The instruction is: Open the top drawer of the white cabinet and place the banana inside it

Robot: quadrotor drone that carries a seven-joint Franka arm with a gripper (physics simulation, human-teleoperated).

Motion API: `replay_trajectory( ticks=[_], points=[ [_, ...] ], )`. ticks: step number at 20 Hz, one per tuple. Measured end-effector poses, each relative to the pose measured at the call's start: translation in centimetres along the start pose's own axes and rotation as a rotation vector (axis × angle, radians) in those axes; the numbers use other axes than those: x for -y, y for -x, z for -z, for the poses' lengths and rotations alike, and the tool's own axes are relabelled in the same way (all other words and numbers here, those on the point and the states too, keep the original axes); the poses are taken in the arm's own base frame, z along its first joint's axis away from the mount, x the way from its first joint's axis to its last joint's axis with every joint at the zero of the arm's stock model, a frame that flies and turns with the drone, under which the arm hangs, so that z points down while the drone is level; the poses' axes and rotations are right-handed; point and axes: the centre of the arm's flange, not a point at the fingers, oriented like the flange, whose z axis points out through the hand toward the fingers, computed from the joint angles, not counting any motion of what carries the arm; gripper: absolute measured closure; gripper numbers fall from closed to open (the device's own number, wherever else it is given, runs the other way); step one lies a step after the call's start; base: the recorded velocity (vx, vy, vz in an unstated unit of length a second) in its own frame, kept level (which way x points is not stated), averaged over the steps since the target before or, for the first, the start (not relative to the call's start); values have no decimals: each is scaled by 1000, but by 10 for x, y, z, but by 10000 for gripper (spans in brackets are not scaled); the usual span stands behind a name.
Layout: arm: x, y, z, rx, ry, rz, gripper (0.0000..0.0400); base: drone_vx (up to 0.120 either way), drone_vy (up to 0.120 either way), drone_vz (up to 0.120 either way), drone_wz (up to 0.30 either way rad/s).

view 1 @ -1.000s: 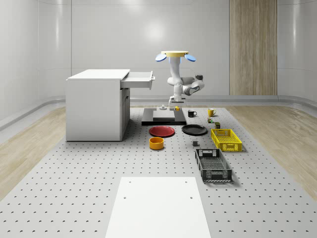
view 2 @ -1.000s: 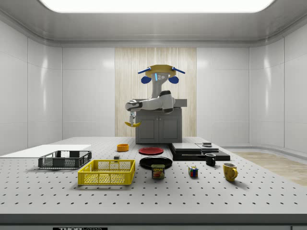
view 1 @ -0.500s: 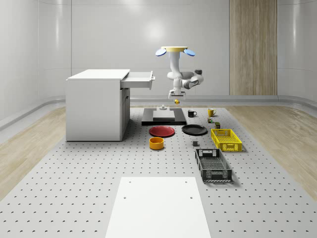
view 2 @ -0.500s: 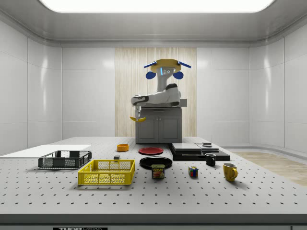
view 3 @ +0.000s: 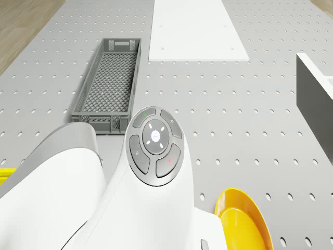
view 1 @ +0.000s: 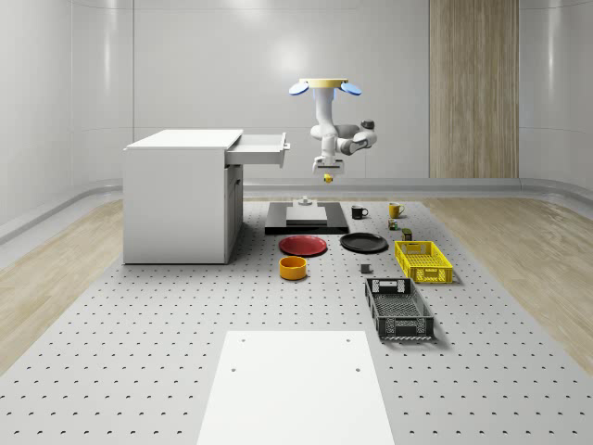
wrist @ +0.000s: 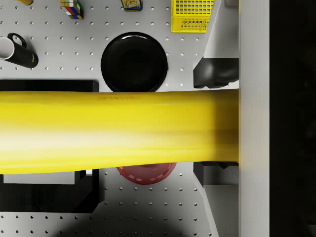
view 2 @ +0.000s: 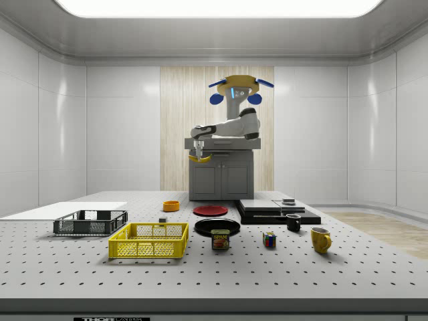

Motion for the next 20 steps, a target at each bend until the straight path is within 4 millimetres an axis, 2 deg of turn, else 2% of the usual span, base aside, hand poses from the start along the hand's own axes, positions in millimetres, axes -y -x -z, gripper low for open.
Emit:
replay_trajectory(
  ticks=[5,17,20],
  points=[
    [0,0,0,0,0,0,207,-120,-88,120,0],
    [0,0,0,0,0,0,207,-120,-120,120,0],
    [0,0,0,0,0,0,207,-120,0,120,0]
  ],
)
